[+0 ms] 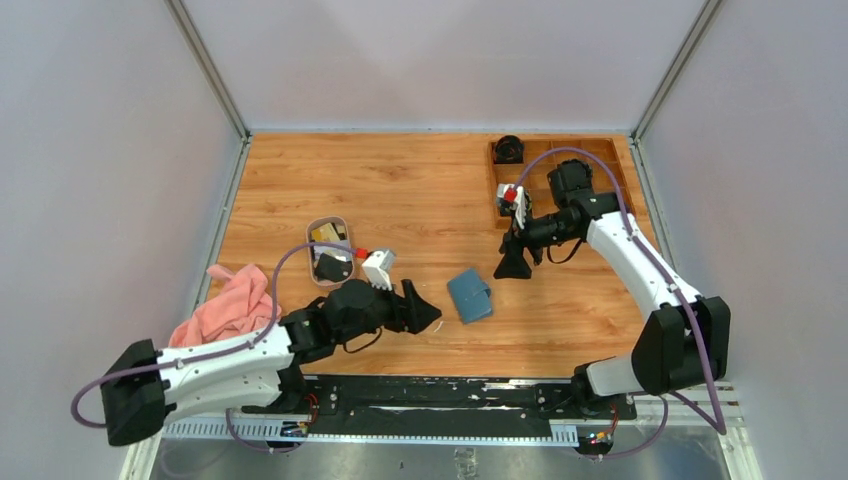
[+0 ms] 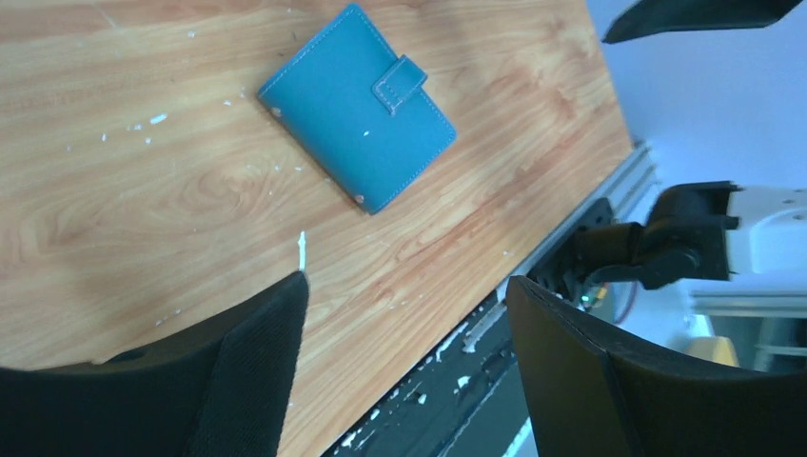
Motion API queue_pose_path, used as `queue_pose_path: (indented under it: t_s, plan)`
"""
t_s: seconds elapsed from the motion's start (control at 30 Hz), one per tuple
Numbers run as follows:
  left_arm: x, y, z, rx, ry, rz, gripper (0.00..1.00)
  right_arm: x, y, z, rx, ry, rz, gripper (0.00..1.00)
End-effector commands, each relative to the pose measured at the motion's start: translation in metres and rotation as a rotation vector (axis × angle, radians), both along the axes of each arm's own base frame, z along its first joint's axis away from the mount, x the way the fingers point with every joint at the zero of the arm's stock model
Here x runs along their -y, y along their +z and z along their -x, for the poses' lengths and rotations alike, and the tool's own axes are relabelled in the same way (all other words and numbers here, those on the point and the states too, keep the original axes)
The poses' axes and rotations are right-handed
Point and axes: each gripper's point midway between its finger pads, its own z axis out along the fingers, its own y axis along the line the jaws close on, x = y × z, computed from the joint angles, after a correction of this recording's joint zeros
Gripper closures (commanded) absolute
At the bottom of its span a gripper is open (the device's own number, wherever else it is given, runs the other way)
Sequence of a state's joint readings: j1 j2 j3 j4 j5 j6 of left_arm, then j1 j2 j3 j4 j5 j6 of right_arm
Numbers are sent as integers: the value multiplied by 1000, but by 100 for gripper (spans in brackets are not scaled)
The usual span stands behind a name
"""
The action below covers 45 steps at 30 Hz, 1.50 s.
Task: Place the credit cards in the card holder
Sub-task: Open the card holder at the center of the board.
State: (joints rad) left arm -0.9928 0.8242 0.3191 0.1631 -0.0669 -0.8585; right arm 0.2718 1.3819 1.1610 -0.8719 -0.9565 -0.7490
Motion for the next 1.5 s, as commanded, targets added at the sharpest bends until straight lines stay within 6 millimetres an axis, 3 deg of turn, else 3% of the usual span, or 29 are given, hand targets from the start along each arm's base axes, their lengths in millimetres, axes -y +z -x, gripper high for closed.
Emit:
queue_pose_path:
  t_s: [0.0,0.17,0.27,0.5,1.03,1.23,1.47]
  plan:
    - [18,21,-19,104,92,-157,20,20,-14,-19,-28,-145,57,24]
    - [31,21,-15,174,130,-461,19,31,-26,-31,-32,-213,123,25]
    - [38,22,-11,224,142,-557,18,37,-28,-36,-31,-244,140,25]
    - [57,17,-6,219,140,-514,17,45,-27,-41,-23,-281,137,25]
    - [76,6,-2,186,102,-535,18,51,-30,-46,-21,-302,151,25]
    - [75,1,-7,183,176,-644,17,52,-32,-46,-22,-307,157,25]
    - [89,-1,-10,188,227,-689,15,52,-33,-47,-29,-307,156,24]
